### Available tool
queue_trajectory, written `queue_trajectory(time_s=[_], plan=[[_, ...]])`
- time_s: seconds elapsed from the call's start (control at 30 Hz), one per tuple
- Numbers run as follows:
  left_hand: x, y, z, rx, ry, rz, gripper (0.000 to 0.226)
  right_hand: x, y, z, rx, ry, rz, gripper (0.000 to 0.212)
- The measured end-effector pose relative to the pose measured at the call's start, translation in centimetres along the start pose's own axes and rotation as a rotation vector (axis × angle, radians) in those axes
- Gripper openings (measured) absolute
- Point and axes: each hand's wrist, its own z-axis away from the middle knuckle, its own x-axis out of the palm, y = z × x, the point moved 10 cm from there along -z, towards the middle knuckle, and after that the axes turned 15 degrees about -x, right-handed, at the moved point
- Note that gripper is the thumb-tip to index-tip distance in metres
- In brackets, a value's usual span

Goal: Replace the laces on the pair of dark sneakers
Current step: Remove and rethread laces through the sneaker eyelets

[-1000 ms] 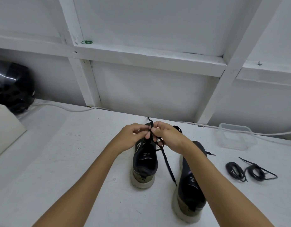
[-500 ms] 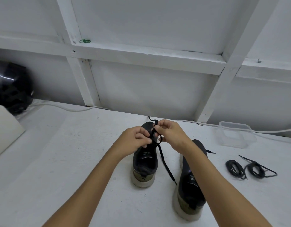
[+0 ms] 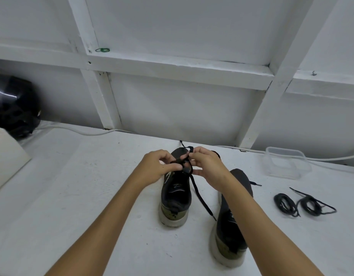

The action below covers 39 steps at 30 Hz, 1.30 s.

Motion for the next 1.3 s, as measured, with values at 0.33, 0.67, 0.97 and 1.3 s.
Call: queue_trajectory(time_s=[0.33,0.67,0.97,1.3], plan=[[-6.3,-4.1,-0.5,-0.236,0.252,0.726,0.011,-1.2,2.1,0.8,0.107,0.026,0.003,0.015],[-8.2,-4.2,0.9,-0.069,0.603,-0.298,0.009,-5.7,4.7,2.3,0.369,0.076,0.447,0.019],[-5.1,-10.6,-0.3,-0.384,0.13,-0.683,0.05,-7.2,2.4,2.1,0.184,-0.004,1.091,0.025],[1.8,-2.2,1.0,0.016,-0.081,-0.222,0.019,-1.1,2.6,1.2,0.022,-0.266,0.823,0.004]])
